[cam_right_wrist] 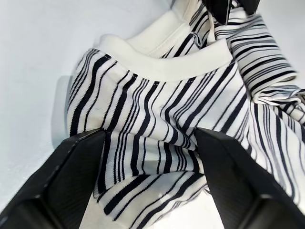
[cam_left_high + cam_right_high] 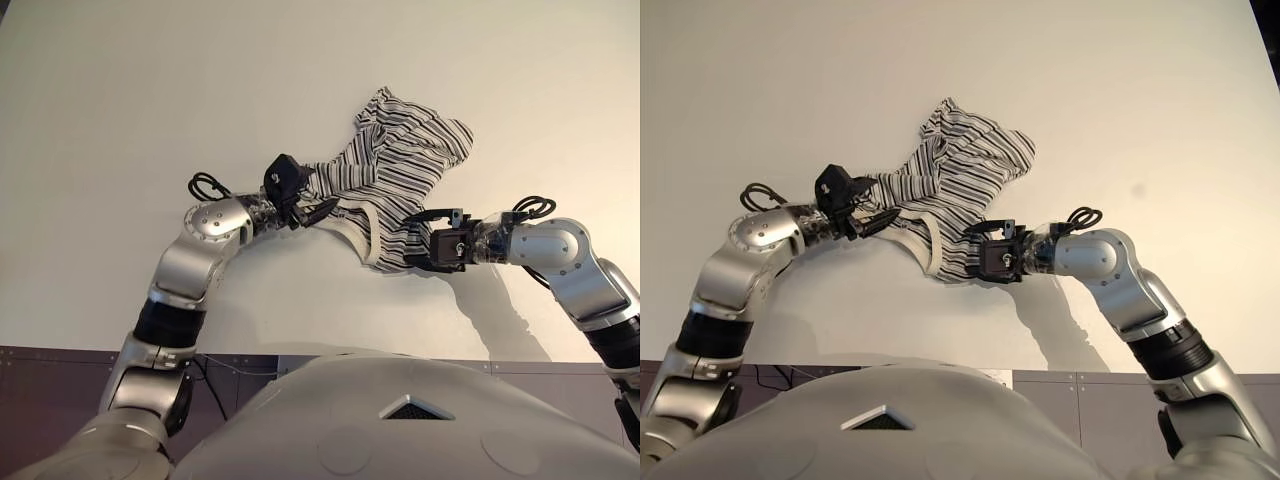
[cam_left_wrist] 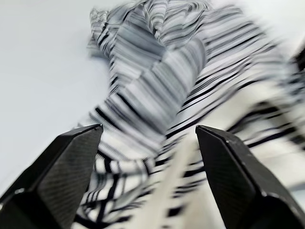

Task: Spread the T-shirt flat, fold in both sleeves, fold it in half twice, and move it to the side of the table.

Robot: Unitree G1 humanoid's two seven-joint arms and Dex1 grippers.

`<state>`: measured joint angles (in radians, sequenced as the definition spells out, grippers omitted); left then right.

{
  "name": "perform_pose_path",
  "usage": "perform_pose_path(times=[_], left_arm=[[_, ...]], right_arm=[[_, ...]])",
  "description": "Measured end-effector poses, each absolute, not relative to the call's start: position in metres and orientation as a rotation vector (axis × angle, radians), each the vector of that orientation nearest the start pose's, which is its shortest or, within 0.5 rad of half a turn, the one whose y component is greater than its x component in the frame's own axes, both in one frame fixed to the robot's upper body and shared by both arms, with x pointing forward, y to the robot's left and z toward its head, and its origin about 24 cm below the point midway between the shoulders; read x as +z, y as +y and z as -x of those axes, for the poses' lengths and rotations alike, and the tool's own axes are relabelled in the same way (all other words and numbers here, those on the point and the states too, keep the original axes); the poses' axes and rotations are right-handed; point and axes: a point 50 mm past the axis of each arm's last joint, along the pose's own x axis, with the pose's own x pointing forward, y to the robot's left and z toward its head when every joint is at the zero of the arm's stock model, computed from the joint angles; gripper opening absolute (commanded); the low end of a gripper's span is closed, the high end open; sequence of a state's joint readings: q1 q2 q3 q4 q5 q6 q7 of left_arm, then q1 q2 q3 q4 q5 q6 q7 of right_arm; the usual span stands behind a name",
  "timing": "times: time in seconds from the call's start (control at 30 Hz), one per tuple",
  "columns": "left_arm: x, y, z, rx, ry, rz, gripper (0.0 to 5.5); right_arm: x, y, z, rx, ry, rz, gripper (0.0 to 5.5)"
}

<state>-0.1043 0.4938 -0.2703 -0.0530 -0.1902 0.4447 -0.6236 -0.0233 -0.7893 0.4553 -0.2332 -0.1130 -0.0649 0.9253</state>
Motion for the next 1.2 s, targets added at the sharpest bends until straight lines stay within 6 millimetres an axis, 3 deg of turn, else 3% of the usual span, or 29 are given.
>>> perform_pose_path(times=[0.07,0.2,0.27,0.4,0.6,0.7,0.77,0.83,0.87,0.93,1.0,1.07,1.13,1.2], left_arm=[[0.026,0.161,-0.257,-0.809,0.486,-0.219,3.60],[0.030,0.170,-0.264,-0.795,0.456,-0.018,3.60],[0.017,0.185,-0.267,-0.709,0.537,-0.002,3.60],[0.011,0.216,-0.284,-0.481,0.574,-0.022,3.60],[0.006,0.265,-0.261,-0.166,0.569,-0.063,3.60],[0.009,0.276,-0.232,-0.069,0.555,-0.066,3.60],[0.012,0.272,-0.206,-0.029,0.559,-0.015,3.60],[0.019,0.261,-0.188,-0.027,0.541,0.071,3.60],[0.023,0.253,-0.186,-0.041,0.536,0.130,3.60],[0.041,0.248,-0.198,-0.068,0.470,0.177,3.60],[0.065,0.240,-0.211,-0.133,0.370,0.176,3.60],[0.074,0.227,-0.217,-0.238,0.348,0.131,3.60],[0.064,0.211,-0.223,-0.377,0.413,0.008,3.60],[0.039,0.206,-0.224,-0.461,0.540,-0.125,3.60]], right_arm=[[0.047,-0.152,-0.193,1.427,0.251,0.868,3.45],[0.046,-0.156,-0.191,1.455,0.239,0.884,3.45],[0.046,-0.158,-0.191,1.457,0.236,0.894,3.45],[0.047,-0.165,-0.191,1.451,0.241,0.911,3.45],[0.046,-0.177,-0.202,1.295,0.237,0.929,3.45],[0.047,-0.177,-0.203,1.242,0.242,0.868,3.45],[0.052,-0.172,-0.207,1.152,0.244,0.679,3.45],[0.073,-0.166,-0.222,1.013,0.171,0.437,3.45],[0.090,-0.167,-0.236,0.909,0.111,0.308,3.45],[0.107,-0.176,-0.254,0.759,0.083,0.247,3.45],[0.089,-0.176,-0.260,0.713,0.165,0.366,3.45],[0.061,-0.160,-0.254,0.791,0.249,0.482,3.45],[0.037,-0.140,-0.243,0.902,0.303,0.558,3.45],[0.032,-0.133,-0.237,0.946,0.277,0.592,3.45]])
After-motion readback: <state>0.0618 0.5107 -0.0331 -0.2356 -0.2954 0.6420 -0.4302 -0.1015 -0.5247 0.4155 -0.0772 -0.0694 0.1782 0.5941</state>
